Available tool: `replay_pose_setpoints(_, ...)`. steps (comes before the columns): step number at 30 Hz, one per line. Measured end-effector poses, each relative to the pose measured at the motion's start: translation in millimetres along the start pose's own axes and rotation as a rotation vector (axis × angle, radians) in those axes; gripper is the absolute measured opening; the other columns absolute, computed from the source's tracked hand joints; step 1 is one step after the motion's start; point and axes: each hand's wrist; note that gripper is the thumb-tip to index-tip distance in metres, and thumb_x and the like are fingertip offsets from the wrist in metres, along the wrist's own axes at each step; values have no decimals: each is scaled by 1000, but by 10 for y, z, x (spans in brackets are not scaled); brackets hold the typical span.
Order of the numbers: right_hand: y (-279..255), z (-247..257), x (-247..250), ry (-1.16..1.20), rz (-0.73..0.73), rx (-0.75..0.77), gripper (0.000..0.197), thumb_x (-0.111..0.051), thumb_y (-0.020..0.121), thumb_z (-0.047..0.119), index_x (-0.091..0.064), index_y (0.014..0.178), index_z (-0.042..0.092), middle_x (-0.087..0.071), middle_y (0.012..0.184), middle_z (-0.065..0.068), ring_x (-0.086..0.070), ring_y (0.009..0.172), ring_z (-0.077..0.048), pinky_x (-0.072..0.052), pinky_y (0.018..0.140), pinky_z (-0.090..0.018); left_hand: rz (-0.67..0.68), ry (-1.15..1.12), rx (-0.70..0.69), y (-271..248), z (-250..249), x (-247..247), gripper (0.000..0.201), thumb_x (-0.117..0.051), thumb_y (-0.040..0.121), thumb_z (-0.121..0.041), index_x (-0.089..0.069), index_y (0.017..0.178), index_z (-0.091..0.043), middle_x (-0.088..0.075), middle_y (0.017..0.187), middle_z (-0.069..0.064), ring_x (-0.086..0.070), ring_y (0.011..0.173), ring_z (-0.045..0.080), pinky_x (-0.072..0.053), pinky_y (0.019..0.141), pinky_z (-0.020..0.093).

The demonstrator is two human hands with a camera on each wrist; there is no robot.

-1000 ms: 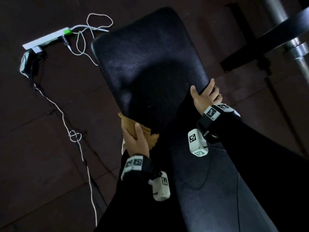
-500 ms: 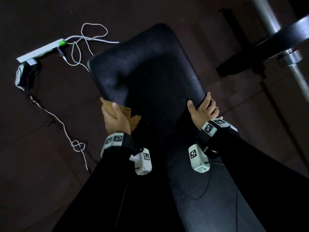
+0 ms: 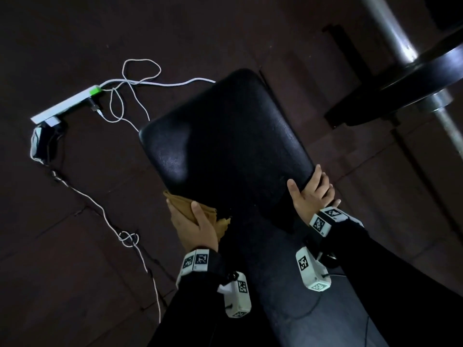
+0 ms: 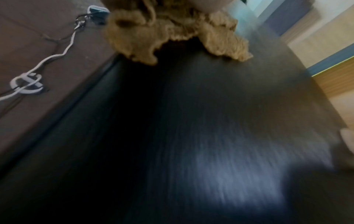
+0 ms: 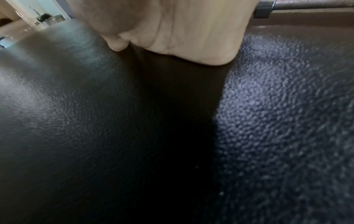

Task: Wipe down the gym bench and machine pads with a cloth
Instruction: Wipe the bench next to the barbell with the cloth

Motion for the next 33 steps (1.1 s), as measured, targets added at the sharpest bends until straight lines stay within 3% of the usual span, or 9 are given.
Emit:
replay_pose_setpoints(3,-53,61,-13,-7,-100,-32,100,-8,62,84,-2,149,33,-13,156,-5,-12,141,-34,-3,111,-57,-14,90,-75,306,-230,20,68,-44,97,-40,-14,151,-12,-29,152,13,-32,137,28,-23,107,26)
replay_pose_setpoints(6,-43,44,7,4,-25,-54,93,-13,67,83,7,146,38,-7,157,-2,-5,143,-31,2,112,-55,-31,154,-113,705,-520,43,69,-45,97,-39,-14,151,-9,-31,151,16,-37,133,34,-30,107,38)
replay_pose_setpoints(9,-49,62,50,3,25,-75,84,-23,77,76,11,145,39,-1,157,0,0,143,-29,5,112,-54,-7,229,-189,1155,-760,88,68,-44,97,-39,-15,151,-9,-28,152,16,-34,134,35,-26,109,41)
replay_pose_setpoints(13,-113,135,159,-7,85,-92,80,-31,86,66,12,147,35,5,157,2,5,144,-27,6,113,-53,65,530,-318,1581,-1061,114,59,-39,98,-43,-31,145,-8,-35,145,19,-34,129,40,-25,107,47)
replay_pose_setpoints(18,-138,170,204,-32,134,-111,80,-30,88,65,15,146,34,9,157,4,8,144,-25,6,114,-53,211,908,-412,1734,-1482,-45,55,-20,97,-51,-43,133,-16,-44,137,12,-37,124,36,-28,99,55)
replay_pose_setpoints(22,-128,163,175,-12,110,-123,82,-28,85,68,14,146,35,7,156,6,7,143,-23,6,113,-54,276,936,-555,1608,-1782,-396,52,-24,98,-50,-45,131,-16,-50,131,12,-44,118,35,-31,96,52)
replay_pose_setpoints(27,-127,123,111,1,54,-101,92,-14,70,83,11,146,36,1,155,7,4,142,-22,4,112,-55,337,932,-679,1446,-1993,-766,55,-27,98,-50,-38,140,-16,-49,135,9,-43,120,33,-30,99,49)
replay_pose_setpoints(31,-123,126,111,-4,55,-111,97,-16,69,88,11,146,36,2,154,10,4,141,-20,5,112,-53,424,869,-728,1587,-1925,-619,56,-32,97,-50,-37,141,-17,-48,135,8,-44,120,33,-37,95,49)
replay_pose_setpoints(33,-121,150,131,-5,65,-124,89,-24,77,78,9,147,34,2,155,7,4,142,-21,4,113,-54,389,830,-720,1646,-1836,-452,53,-35,97,-49,-41,137,-16,-52,129,10,-47,115,33,-41,90,48)
Point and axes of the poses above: each hand's wrist, its own y-axis towards the middle knuckle, its own x-axis out of the back of the hand, z = x × y
